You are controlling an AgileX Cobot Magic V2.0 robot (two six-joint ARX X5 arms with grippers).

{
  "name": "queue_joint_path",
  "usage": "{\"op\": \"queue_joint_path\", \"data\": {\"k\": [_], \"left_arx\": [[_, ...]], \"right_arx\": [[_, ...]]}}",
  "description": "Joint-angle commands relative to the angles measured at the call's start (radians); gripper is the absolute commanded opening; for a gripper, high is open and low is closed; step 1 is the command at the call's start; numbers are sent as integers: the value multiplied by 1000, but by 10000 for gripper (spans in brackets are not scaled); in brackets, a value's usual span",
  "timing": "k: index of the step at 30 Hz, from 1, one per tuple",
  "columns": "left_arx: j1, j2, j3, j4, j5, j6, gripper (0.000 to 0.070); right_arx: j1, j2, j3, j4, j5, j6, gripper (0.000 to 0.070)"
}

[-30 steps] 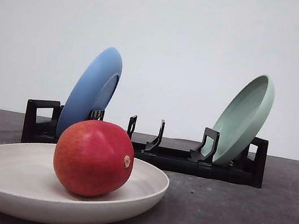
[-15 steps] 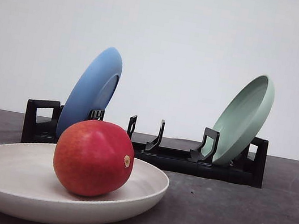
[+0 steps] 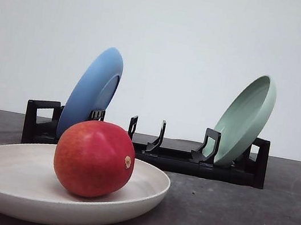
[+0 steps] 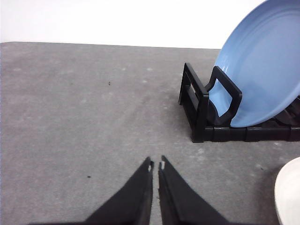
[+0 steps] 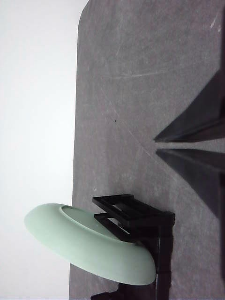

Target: Place pomegranate in white plate

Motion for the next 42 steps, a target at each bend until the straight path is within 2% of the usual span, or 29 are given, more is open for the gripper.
{"op": "queue_joint_path", "data": {"k": [1, 42], "left_arx": [[0, -1, -12, 0, -3, -7, 0], [0, -1, -12, 1, -3, -7, 0]], "right_arx": [[-2, -1, -4, 14, 2, 11, 19], [-2, -1, -4, 14, 2, 11, 19]]}}
